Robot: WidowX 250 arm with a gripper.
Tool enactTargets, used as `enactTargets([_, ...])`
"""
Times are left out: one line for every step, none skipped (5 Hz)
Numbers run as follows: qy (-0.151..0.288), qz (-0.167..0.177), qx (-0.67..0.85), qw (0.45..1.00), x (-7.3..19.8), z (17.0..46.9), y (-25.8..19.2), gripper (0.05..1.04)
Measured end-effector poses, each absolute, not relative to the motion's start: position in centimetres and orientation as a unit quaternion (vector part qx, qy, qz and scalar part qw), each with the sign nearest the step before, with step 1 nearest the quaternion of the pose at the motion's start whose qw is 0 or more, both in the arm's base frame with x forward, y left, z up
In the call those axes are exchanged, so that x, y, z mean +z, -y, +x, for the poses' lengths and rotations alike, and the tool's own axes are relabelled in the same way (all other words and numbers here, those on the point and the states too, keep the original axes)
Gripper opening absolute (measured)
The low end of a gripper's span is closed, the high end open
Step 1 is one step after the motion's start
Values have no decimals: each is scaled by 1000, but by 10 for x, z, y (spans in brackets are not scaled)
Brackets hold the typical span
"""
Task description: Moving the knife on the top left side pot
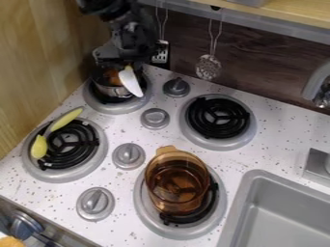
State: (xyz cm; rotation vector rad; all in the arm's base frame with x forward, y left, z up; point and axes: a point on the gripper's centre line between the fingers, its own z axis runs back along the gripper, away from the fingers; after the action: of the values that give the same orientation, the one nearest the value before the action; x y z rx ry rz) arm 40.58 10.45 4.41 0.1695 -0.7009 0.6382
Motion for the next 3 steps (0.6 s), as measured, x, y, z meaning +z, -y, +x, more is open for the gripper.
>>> enactTargets([324,99,310,889,34,415,-118,310])
enactTargets([323,126,328,879,23,415,-129,372])
enactTargets([325,117,330,878,23,417,-131,668])
